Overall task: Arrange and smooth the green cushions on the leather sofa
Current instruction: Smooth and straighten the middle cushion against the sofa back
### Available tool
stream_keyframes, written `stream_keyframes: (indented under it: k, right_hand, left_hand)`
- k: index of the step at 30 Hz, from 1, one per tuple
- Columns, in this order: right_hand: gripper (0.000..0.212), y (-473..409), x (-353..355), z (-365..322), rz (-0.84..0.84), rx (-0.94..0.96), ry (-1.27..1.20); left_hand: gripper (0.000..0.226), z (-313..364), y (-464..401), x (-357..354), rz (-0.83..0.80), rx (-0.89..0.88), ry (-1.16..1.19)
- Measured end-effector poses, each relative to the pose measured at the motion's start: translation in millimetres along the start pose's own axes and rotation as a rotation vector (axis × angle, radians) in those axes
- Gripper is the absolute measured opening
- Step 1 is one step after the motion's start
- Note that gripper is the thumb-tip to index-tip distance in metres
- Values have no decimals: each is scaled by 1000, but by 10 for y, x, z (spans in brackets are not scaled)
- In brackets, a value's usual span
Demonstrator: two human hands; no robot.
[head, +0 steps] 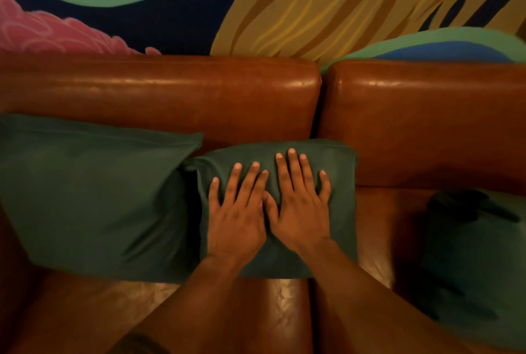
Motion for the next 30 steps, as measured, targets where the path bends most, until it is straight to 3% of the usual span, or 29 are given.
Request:
stream_keyframes:
  k: [13, 23, 30]
  right_hand:
    - [76, -367, -448, 288, 77, 53, 41]
    - [78, -490, -573, 359, 141, 81, 71]
    - [76, -483, -417, 314, 93, 66, 24]
  left_hand:
    - [55, 26, -298, -748, 70, 50, 45]
    - [55, 9, -404, -993, 89, 42, 64]
    - [54, -12, -430, -828, 31, 19, 106]
Point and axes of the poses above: each hand's wrist, its own y-axis away from the middle knuckle, its own x-axis out of the back of the hand, z = x × y, the point moved 3 cm from there along -y, towards the middle knuckle, and after that the axes turned 12 degrees about -y, right-handed, at the moved point
